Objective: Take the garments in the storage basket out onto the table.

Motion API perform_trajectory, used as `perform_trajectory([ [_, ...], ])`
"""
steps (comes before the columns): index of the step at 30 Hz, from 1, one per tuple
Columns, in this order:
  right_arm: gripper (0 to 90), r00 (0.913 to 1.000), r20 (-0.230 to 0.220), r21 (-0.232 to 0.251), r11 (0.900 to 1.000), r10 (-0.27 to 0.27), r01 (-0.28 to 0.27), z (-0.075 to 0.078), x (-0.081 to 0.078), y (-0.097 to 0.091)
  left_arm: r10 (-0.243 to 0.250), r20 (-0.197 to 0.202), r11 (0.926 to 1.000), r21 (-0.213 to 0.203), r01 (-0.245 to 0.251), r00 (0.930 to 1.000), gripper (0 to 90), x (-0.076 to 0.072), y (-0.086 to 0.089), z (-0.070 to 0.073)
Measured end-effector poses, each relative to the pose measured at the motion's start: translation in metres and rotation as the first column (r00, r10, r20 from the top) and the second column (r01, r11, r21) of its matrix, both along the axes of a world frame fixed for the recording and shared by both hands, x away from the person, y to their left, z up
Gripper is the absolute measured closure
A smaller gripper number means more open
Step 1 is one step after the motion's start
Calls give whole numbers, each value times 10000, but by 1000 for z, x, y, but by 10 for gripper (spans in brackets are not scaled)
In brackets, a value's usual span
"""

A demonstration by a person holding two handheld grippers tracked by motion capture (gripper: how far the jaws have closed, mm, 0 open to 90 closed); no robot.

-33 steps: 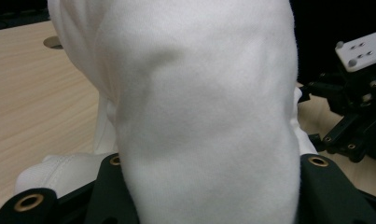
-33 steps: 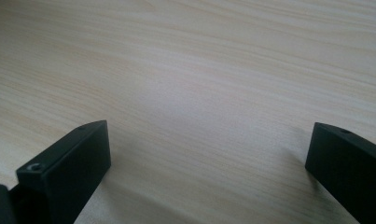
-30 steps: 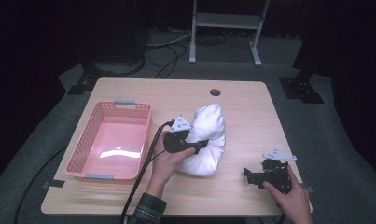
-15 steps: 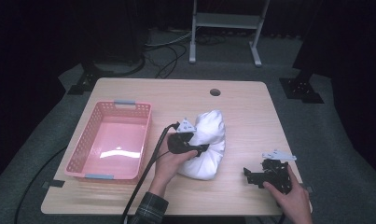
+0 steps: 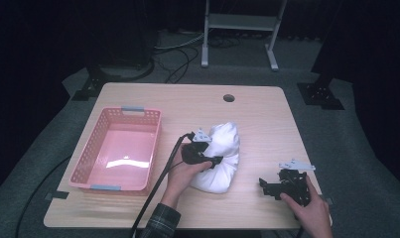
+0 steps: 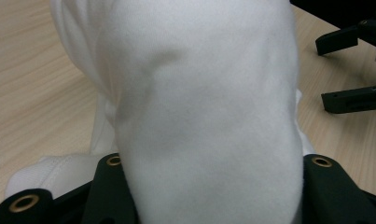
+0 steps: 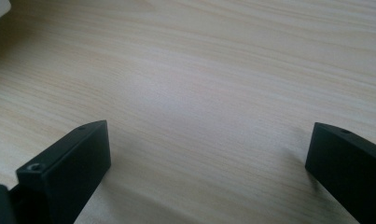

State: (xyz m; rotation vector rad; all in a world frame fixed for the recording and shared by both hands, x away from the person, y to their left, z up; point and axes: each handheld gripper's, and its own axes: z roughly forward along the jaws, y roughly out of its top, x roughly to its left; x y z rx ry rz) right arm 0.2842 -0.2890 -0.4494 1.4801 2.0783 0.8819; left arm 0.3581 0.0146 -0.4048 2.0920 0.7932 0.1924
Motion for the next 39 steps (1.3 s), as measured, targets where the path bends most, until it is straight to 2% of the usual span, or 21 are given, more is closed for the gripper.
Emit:
perform_trajectory([
  [6,0,10000,-2,-1,10000,5,-5,0,0,0,14,-292,9998,219,-7,9996,473,2,-3,-4],
  [13,0,10000,0,2,10000,-2,2,0,0,0,17,-330,9989,466,-2,9995,466,4,-7,-6],
  [22,0,10000,-1,1,10000,-1,1,0,0,0,-17,-449,9984,564,42,9990,433,5,-9,-8],
  [39,0,10000,-1,-6,10000,-2,2,0,0,0,47,-596,9968,801,1,9982,311,7,-12,-11],
])
